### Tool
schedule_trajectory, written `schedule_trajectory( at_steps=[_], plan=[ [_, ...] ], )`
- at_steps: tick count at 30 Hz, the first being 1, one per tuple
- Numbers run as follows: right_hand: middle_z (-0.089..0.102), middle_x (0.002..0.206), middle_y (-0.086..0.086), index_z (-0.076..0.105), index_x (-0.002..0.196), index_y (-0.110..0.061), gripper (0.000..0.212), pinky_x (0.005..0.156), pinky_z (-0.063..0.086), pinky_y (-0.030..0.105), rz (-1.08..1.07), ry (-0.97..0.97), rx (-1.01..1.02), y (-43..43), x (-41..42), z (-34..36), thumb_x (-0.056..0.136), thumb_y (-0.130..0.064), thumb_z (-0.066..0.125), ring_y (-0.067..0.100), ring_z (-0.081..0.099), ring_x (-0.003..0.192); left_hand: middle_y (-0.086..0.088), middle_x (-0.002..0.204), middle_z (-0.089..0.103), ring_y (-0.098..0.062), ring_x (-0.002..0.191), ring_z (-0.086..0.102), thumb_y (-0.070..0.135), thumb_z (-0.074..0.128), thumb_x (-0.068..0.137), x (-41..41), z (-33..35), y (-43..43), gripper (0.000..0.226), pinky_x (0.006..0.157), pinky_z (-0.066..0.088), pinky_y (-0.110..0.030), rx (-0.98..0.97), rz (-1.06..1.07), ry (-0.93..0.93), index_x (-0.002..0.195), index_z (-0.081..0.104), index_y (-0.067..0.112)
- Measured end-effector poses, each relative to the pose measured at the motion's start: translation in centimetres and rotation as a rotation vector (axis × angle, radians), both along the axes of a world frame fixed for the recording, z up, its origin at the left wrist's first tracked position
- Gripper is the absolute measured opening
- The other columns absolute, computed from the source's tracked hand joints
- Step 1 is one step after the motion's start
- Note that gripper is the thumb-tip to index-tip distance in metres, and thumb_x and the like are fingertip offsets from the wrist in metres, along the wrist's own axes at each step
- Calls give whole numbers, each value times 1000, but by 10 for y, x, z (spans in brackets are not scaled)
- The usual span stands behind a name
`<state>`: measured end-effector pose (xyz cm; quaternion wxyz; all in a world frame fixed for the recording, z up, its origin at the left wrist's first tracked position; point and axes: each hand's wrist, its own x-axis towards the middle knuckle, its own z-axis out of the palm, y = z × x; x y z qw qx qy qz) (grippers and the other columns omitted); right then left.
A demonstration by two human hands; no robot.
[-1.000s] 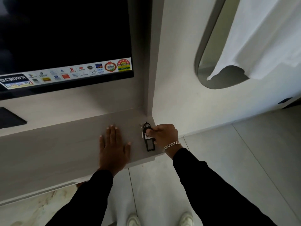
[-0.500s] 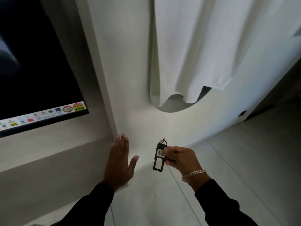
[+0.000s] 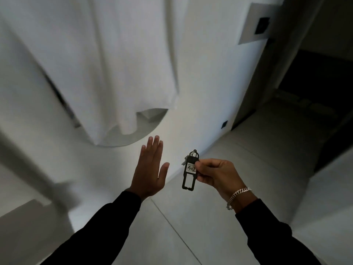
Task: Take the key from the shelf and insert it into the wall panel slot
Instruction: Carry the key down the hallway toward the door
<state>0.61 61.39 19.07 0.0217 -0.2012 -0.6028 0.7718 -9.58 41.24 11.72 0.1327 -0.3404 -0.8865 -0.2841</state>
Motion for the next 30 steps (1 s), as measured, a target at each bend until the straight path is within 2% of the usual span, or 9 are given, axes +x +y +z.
schedule_trajectory(
  at_steps=[3, 7, 11, 15, 21, 27, 30],
  plan=[
    [73, 79, 17, 75, 85, 1, 12, 56, 57, 22, -49, 1, 20, 40, -2, 6, 74, -5, 76, 21, 66, 64, -18, 167, 14, -31, 157, 2, 38, 31, 99, -15, 2, 48, 68, 127, 12, -56, -7, -91, 27, 155, 21, 0],
    [75, 74, 11, 77, 82, -3, 9, 56, 58, 21, -137, 3, 37, 92, -11, 7, 74, -7, 76, 17, 68, 61, -18, 167, 13, -31, 157, 2, 39, 32, 100, -41, -2, 115, 68, 128, 9, -54, 6, -217, 50, 155, 20, 0],
    [74, 75, 12, 77, 81, -2, 22, 56, 57, 20, -240, -10, 45, 136, -17, 4, 64, -16, 79, 17, 66, 60, -18, 167, 14, -32, 157, 3, 39, 32, 101, -76, -1, 184, 68, 128, 10, -56, 45, -332, 63, 155, 20, 0],
    [71, 74, 14, 76, 78, -2, 4, 55, 58, 20, -389, -34, 14, 175, -19, -1, 78, -3, 72, 19, 62, 60, -18, 167, 14, -31, 157, 2, 39, 33, 100, -103, 5, 251, 69, 127, 11, -57, 85, -434, 32, 155, 20, -1],
    [71, 75, 14, 74, 79, -1, 4, 54, 58, 20, -580, -37, -4, 248, -31, -4, 78, -2, 71, 17, 63, 59, -19, 167, 15, -31, 157, 3, 38, 35, 100, -122, 2, 348, 69, 128, 10, -55, 87, -603, 31, 155, 20, -1],
    [73, 74, 13, 76, 75, -4, 4, 54, 57, 21, -688, -37, 14, 345, -42, -14, 77, -4, 73, 18, 65, 60, -18, 167, 15, -31, 157, 5, 39, 33, 100, -137, -11, 449, 68, 127, 11, -58, 78, -665, 42, 155, 20, -1],
    [73, 77, 14, 74, 81, 0, 6, 55, 58, 21, -696, -30, 6, 404, -48, -21, 78, -5, 73, 17, 65, 61, -19, 167, 14, -33, 157, 6, 37, 35, 100, -142, -17, 507, 69, 126, 14, -61, 42, -692, 52, 155, 19, -1]
  ],
)
